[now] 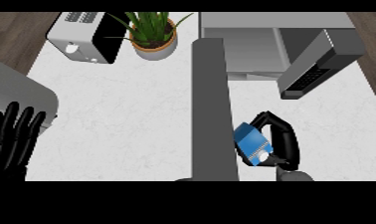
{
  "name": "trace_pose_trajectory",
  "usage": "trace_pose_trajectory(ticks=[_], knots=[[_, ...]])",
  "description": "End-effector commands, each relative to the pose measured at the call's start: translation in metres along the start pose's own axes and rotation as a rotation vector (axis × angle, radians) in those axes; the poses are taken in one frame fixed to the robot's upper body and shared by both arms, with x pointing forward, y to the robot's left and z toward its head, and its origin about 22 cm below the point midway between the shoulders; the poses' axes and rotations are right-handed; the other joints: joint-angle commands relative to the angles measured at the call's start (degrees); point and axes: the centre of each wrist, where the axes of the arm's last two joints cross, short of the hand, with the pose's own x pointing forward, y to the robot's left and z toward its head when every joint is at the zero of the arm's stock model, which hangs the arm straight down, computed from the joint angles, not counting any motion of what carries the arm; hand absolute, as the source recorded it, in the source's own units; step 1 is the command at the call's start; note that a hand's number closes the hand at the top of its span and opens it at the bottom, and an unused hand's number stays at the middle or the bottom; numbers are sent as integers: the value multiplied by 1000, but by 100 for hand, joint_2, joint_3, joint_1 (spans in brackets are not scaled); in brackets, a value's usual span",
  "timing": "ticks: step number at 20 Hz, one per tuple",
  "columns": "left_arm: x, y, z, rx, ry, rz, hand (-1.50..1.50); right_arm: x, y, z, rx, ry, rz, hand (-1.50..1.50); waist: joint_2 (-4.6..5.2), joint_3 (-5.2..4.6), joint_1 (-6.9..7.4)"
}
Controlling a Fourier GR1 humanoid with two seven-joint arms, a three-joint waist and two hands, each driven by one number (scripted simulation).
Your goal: Pick up the milk, place it into the microwave and close the microwave
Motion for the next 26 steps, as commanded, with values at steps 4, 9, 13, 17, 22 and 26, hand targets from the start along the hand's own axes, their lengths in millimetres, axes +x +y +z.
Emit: trace_pose_trajectory(ticks=[4,9,13,17,22,26], knots=[[4,4,1,-10,18,-2,-150,6,26,-63,-19,21,145,150,7,2,35],[-22,20,-7,-7,26,-9,-150,12,31,-113,-59,100,261,150,21,-2,36],[-7,-1,3,-24,14,17,-150,0,19,-147,-90,123,319,150,50,8,151],[-7,7,-4,-16,-12,-3,-150,5,-11,-175,-99,142,369,150,70,9,179],[-18,8,-7,-45,-1,3,-150,7,-34,-189,-181,166,483,150,142,14,296],[-2,3,-3,-70,-7,2,-150,15,-37,-201,-326,150,567,150,186,25,458]])
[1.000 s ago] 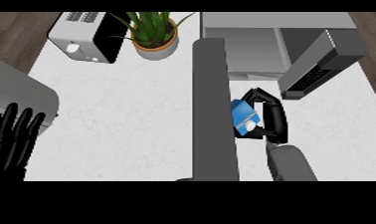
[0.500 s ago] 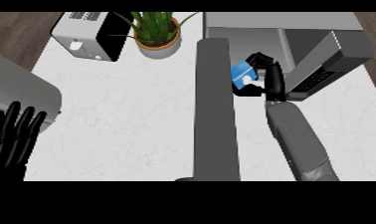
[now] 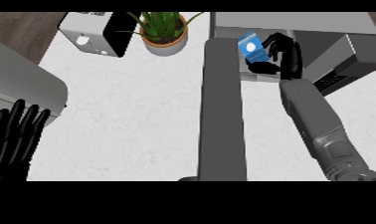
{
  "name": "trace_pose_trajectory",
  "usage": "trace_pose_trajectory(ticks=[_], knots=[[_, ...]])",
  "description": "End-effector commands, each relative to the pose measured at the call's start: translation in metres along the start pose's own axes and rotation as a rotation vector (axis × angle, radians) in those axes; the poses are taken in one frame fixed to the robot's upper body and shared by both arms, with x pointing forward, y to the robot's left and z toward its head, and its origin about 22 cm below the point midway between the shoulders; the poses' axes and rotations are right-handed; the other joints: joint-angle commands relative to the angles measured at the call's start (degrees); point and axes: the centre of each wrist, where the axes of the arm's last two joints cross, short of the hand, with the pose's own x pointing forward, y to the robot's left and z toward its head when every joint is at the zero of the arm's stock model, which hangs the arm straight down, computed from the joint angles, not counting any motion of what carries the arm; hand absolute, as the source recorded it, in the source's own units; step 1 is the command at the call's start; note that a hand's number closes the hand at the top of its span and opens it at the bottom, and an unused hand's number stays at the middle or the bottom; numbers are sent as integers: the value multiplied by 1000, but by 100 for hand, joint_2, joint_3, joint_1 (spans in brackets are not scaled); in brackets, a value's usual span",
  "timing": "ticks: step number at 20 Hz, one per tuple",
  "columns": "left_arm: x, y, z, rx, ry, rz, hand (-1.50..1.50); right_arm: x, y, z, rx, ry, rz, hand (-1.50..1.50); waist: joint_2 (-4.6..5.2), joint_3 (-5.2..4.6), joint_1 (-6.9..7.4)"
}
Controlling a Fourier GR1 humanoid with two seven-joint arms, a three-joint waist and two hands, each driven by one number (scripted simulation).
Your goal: Pick up the milk, place it into the microwave and close the microwave
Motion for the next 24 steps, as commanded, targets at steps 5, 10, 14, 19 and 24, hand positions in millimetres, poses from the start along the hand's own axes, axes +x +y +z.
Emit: trace_pose_trajectory(ticks=[5,10,14,19,24], knots=[[-6,2,-2,-6,22,-22,-150,5,-8,-15,-132,-107,258,150,77,2,161],[-17,4,-16,-28,20,-36,-150,21,1,-26,10,-84,291,-150,98,-1,156],[-15,5,-11,-42,26,-70,-150,25,3,-28,89,-85,290,-150,85,1,186],[-3,-14,-9,-40,1,-51,-150,27,8,-27,86,-72,271,-150,86,9,200],[-4,1,-4,-38,7,-74,-150,35,19,-26,37,-60,237,-150,46,1,147]])
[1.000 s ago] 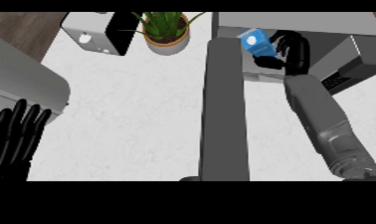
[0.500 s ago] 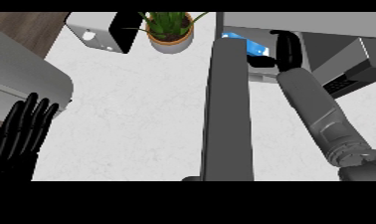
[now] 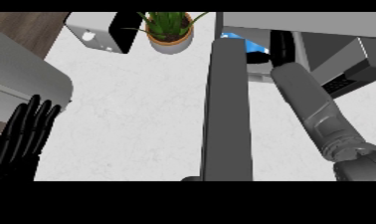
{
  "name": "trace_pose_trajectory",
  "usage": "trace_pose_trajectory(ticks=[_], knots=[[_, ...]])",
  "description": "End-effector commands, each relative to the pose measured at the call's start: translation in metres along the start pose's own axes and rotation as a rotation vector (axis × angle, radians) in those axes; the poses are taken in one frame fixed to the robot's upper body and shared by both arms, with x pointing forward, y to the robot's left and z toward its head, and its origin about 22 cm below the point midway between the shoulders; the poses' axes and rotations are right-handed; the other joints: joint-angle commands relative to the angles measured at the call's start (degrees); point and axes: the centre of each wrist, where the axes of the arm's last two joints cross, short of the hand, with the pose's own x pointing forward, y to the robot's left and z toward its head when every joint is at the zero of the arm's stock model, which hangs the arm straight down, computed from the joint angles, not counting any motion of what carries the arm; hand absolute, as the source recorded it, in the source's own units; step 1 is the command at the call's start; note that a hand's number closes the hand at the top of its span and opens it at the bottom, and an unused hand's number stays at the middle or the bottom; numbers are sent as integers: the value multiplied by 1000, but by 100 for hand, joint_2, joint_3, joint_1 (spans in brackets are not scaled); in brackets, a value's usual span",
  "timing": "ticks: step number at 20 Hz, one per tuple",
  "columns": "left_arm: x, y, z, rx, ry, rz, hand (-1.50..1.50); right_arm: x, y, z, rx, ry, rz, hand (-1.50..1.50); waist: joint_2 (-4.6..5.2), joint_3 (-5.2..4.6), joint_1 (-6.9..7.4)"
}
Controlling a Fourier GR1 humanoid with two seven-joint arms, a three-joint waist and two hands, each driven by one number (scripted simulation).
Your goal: Pick up the milk, place it into the microwave and close the microwave
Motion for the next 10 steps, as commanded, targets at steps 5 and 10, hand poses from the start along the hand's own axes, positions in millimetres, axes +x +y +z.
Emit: trace_pose_trajectory(ticks=[5,10], knots=[[-6,12,16,-3,15,-21,-150,-17,-8,6,-100,31,-12,-150,-33,-5,-50],[9,1,11,-12,10,-20,-150,-3,-12,-8,-132,12,-19,-150,-49,-3,-74]])
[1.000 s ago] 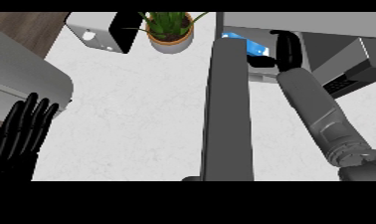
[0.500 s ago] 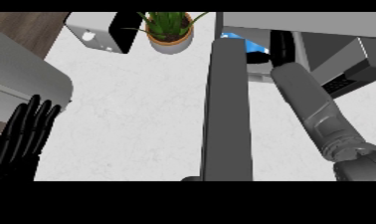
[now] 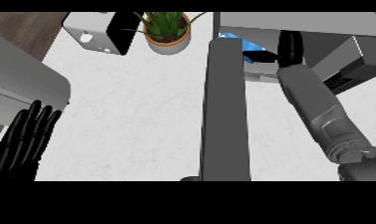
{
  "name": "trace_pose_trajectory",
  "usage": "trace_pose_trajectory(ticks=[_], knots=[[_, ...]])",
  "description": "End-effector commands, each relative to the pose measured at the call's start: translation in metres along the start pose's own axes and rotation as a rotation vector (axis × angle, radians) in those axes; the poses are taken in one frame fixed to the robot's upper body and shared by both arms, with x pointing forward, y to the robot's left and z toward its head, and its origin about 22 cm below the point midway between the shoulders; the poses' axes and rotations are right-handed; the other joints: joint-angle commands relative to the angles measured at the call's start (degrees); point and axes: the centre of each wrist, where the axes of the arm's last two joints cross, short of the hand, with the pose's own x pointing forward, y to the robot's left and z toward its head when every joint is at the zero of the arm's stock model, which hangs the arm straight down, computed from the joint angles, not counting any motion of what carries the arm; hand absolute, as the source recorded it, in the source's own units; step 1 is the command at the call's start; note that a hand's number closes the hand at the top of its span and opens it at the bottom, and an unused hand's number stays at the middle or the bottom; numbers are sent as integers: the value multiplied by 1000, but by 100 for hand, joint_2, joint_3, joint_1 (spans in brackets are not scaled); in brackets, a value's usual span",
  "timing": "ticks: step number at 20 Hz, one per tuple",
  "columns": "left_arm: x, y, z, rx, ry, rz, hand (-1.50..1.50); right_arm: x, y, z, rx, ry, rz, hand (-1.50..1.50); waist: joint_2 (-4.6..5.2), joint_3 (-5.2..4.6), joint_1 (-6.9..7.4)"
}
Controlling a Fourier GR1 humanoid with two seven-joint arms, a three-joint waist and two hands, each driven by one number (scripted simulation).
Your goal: Pick up the milk, place it into the microwave and close the microwave
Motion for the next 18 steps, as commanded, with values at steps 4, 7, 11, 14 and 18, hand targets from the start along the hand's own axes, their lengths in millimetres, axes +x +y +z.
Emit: trace_pose_trajectory(ticks=[4,7,11,14,18], knots=[[-5,-8,11,12,12,2,-150,-22,-28,-6,-53,-22,1,-150,-36,-4,-83],[-5,0,1,11,20,-4,-150,-21,-34,-12,-85,-22,-8,-150,-45,-6,-140],[-1,-11,5,17,17,-14,-150,-29,-48,-16,-71,-11,-56,-150,-75,-7,-185],[0,-20,8,14,31,-6,-150,-29,-38,-9,-16,-24,-138,-150,-66,-3,-141],[4,-9,17,8,15,-12,-150,-45,-39,5,-17,16,-202,-150,-66,-4,-119]])
